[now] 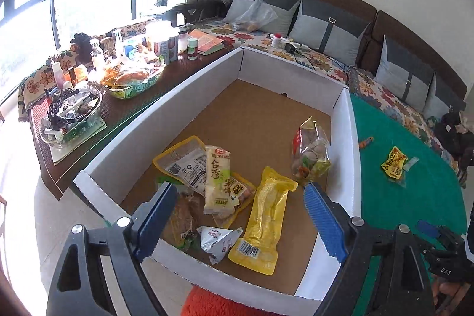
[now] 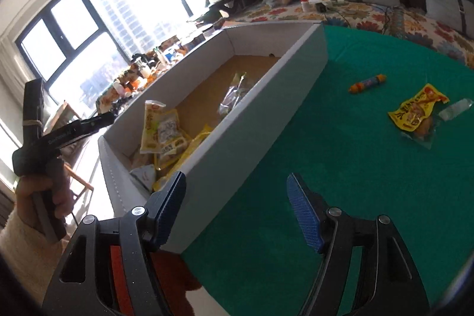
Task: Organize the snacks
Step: 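Carry both packs over the white box and open both tools to drop them, then withdraw both open tools from the box back over the green sheet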
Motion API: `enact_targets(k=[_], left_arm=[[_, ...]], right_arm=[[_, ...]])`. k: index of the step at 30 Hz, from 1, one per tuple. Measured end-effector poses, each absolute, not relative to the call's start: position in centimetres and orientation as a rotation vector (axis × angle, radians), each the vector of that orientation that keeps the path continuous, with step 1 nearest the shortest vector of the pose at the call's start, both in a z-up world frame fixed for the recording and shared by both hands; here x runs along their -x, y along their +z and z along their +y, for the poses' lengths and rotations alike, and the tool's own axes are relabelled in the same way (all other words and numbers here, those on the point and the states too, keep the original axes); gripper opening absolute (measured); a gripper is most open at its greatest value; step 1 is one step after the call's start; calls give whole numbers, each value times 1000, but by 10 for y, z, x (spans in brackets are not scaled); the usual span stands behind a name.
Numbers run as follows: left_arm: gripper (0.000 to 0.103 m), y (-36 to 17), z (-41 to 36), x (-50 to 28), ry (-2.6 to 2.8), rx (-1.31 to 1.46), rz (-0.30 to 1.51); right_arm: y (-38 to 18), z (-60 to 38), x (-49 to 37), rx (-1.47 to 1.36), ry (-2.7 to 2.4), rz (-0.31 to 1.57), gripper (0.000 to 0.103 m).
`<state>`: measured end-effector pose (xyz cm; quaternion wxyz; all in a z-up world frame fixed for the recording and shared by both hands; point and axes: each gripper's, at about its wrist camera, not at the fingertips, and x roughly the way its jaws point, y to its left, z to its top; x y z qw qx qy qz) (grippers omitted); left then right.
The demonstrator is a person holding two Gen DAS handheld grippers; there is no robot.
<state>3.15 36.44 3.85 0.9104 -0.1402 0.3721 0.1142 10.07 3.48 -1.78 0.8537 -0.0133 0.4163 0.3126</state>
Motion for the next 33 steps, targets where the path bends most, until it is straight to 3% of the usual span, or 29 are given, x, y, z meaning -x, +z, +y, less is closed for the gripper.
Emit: enact_targets(k=[5, 7, 11, 18, 33], left_arm=[[92, 59, 272, -49, 32, 230, 752], [99, 60, 229, -59, -51, 203, 759], [99, 32, 142, -86, -189, 143, 843], [99, -56, 39, -135, -224, 40, 1045], [103, -105, -3, -179, -170, -65, 957]], right_arm=[[-68, -103, -104, 168, 297, 900, 74], [-74, -152, -103, 150, 165, 885, 74], [-80, -224, -94, 30, -22, 833, 74], [-68, -247, -105, -13, -84, 824, 74], [-91, -255, -128, 28, -77, 906, 77]])
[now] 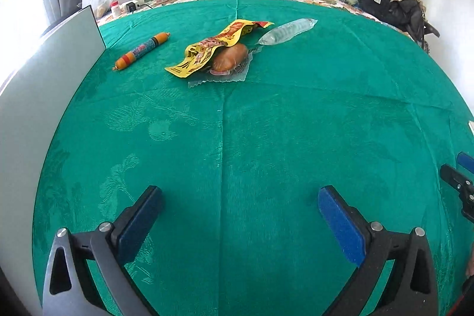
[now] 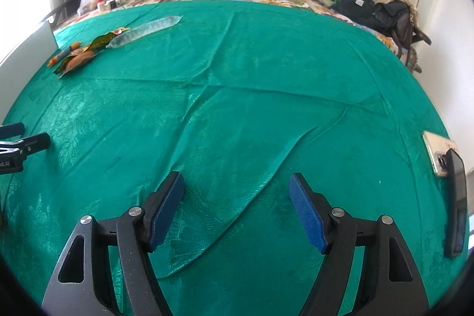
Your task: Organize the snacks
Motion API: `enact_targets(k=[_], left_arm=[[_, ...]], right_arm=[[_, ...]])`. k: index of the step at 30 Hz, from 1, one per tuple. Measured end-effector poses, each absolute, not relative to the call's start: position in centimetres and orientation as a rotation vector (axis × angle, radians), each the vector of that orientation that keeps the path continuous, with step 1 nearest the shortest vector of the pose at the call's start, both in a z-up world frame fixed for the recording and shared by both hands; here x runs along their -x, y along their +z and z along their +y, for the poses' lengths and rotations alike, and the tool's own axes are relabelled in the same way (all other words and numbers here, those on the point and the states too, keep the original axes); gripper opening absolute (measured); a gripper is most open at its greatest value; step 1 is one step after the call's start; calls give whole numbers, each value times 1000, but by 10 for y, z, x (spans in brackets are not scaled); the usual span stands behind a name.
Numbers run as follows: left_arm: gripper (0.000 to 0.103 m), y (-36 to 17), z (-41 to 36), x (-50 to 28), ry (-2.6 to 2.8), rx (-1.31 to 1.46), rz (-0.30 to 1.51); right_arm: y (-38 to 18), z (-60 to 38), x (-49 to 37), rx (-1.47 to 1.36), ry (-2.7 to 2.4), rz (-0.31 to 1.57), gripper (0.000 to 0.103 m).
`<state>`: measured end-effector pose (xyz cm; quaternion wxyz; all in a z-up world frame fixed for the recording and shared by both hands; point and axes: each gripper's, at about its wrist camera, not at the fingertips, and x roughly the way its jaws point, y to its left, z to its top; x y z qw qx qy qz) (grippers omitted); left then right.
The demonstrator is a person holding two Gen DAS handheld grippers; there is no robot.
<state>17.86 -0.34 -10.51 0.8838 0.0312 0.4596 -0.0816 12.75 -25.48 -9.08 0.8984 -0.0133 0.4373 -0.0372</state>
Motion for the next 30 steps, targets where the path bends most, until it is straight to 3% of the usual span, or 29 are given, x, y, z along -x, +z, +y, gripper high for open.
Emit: enact_targets(k=[12, 30], left_arm=[[103, -105, -4, -181, -169, -60, 949], [103, -105, -4, -181, -169, -60, 949]], right_arm=[[-94, -265, -129, -34, -91, 911, 91], [-94, -265, -128, -34, -86, 914, 94]])
